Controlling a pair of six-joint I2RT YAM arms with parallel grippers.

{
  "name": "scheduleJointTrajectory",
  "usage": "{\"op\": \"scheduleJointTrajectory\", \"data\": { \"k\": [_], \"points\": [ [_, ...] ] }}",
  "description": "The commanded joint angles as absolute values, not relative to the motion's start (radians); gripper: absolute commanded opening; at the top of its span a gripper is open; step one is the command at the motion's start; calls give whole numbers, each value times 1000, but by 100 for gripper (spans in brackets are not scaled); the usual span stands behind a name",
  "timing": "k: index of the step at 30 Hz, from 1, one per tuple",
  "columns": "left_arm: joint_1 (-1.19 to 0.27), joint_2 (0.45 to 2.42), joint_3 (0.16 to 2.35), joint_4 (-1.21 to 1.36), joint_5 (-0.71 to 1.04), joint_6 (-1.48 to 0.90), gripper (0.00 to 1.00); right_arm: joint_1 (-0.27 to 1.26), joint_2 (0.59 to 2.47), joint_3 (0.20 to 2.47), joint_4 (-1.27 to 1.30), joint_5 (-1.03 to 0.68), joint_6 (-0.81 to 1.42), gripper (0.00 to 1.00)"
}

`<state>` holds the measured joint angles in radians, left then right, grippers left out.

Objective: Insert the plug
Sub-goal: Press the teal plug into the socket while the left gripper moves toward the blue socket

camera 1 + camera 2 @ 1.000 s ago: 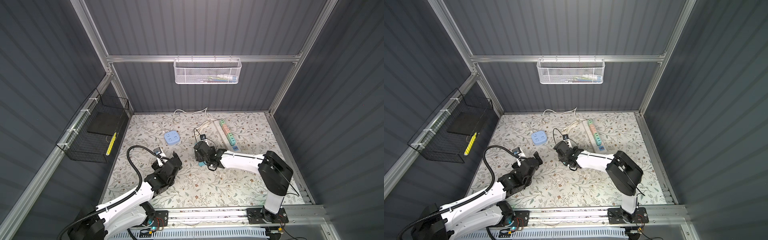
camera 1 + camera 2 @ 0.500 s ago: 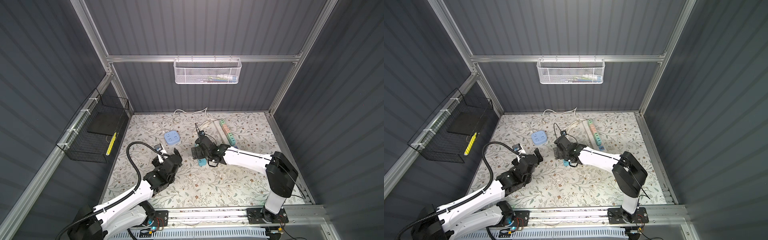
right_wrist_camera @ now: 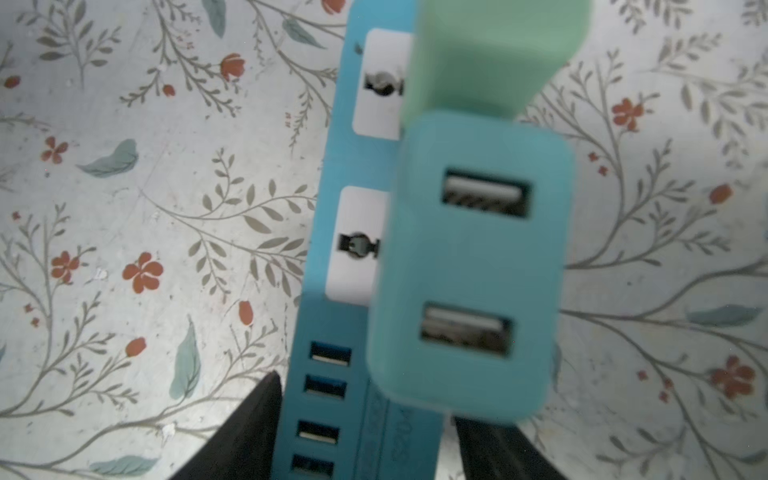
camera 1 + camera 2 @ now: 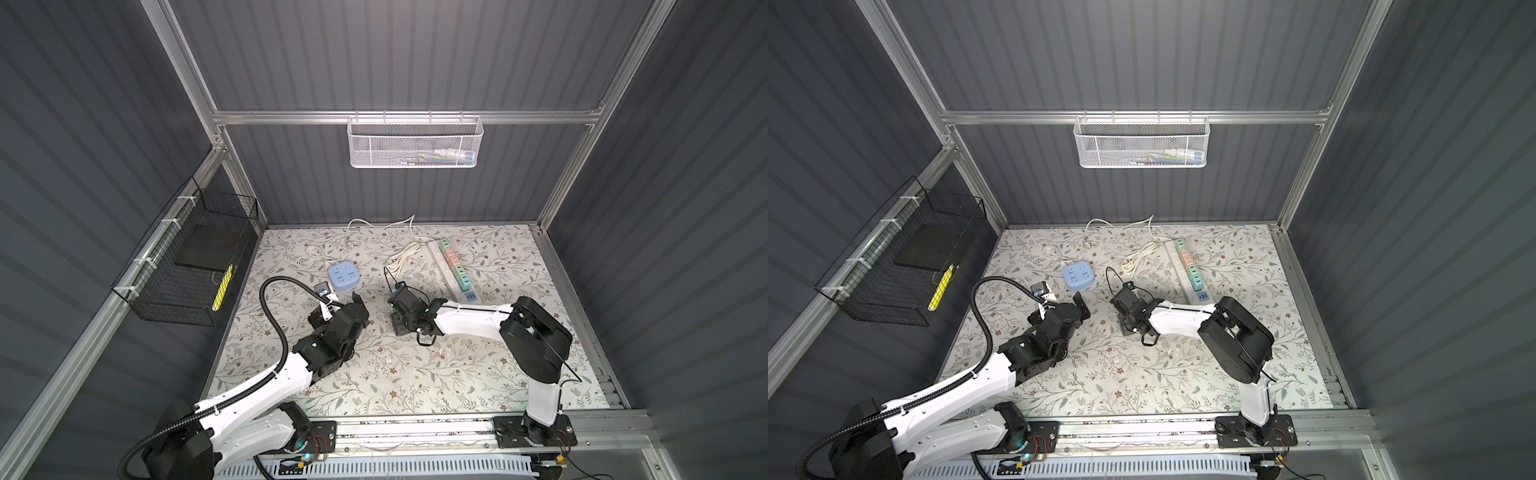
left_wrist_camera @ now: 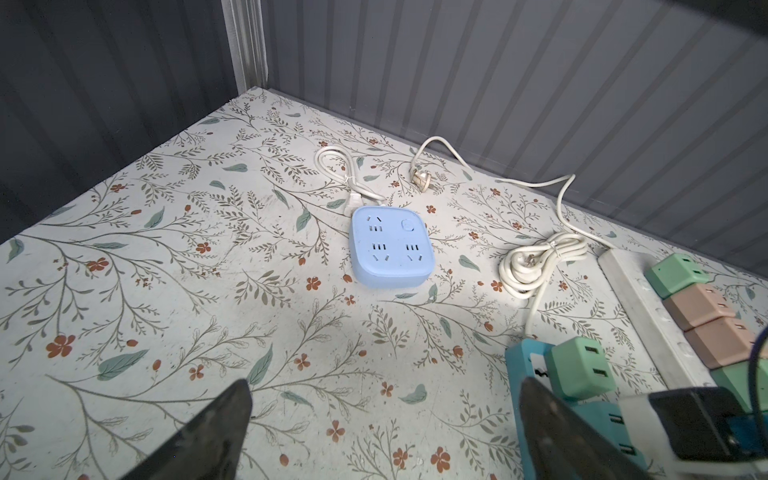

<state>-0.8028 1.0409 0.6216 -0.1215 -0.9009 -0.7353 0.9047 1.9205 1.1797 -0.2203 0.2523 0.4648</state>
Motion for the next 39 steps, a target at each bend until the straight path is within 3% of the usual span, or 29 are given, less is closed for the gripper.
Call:
{"op": "scheduleJointTrajectory", "data": {
  "k": [1,4,8,23,33,34,39],
  "points": [
    [-794,1052,659,-144,-905,-714,100,888,1922,1162,-193,253,416,57],
    [-794,1062,675,-147,-906,-706,100,855,1921,1157,-189,243,386,51],
    [-795,1071,682,-148,-909,-705,100,800,1909,1130,-170,226,346,49],
    [-794,1115,701,-119,-927,-679,100,632,1949,1183,-240,92,184,52],
    [-759,1188,770,-87,-890,-613,100,609,1976,1215,-257,150,171,53],
    [-750,1198,783,-90,-877,-609,100,609,1975,1214,-255,150,174,55],
    [-650,1281,881,-163,-776,-628,100,609,1913,1191,-243,115,186,88]
  ]
}}
